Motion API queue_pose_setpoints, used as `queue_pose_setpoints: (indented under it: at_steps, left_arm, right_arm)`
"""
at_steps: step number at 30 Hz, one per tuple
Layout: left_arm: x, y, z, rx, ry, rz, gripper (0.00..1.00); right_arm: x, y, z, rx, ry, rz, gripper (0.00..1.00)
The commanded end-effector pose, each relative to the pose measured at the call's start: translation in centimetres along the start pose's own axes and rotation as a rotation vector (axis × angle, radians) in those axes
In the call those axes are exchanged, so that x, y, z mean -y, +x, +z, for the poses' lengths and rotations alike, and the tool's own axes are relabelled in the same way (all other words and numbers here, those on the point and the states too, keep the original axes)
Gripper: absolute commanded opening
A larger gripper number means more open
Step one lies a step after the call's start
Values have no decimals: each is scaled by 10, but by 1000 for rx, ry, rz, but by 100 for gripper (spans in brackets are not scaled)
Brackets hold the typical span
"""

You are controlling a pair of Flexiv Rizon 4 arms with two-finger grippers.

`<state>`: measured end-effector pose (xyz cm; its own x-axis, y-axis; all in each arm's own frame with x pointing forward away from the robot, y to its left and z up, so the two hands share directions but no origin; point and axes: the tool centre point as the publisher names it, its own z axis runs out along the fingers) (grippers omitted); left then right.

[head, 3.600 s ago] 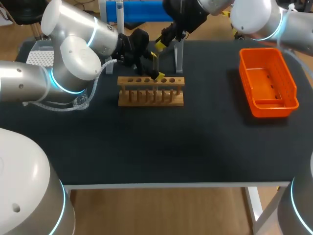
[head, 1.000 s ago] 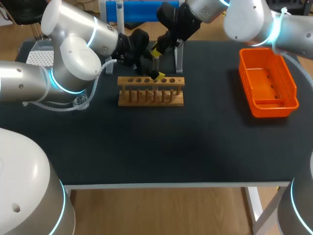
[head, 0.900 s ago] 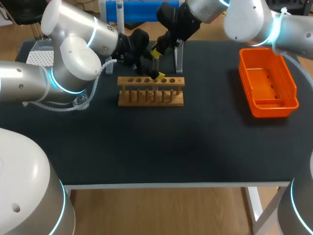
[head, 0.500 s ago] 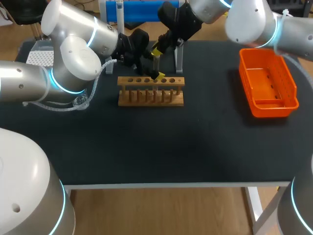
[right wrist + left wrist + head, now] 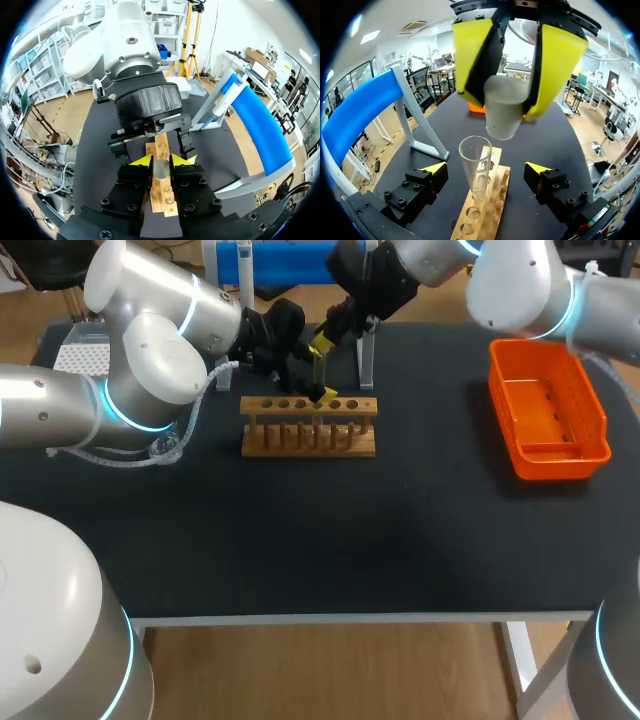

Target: Invert the test tube, pick up the pipette, mount the tip to pipette, aspirate from beaker and dispense into the tube, eject the tip, return the pipette, and cap with the stopper.

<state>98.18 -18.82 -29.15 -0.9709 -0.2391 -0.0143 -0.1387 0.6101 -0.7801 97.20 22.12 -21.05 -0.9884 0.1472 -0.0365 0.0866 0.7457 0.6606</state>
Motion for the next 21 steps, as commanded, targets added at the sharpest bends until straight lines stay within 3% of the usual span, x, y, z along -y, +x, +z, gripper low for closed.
queue_pose_setpoints:
  at_steps: [1, 21]
  left_arm:
    - [1, -1, -1, -3, -3, -1, 100]
    - [1, -1, -1, -3, -3, -1, 100]
  right_arm:
    - [-1, -2, 1, 0, -1, 0, 0]
    - [0, -12, 10, -4, -8, 0, 0]
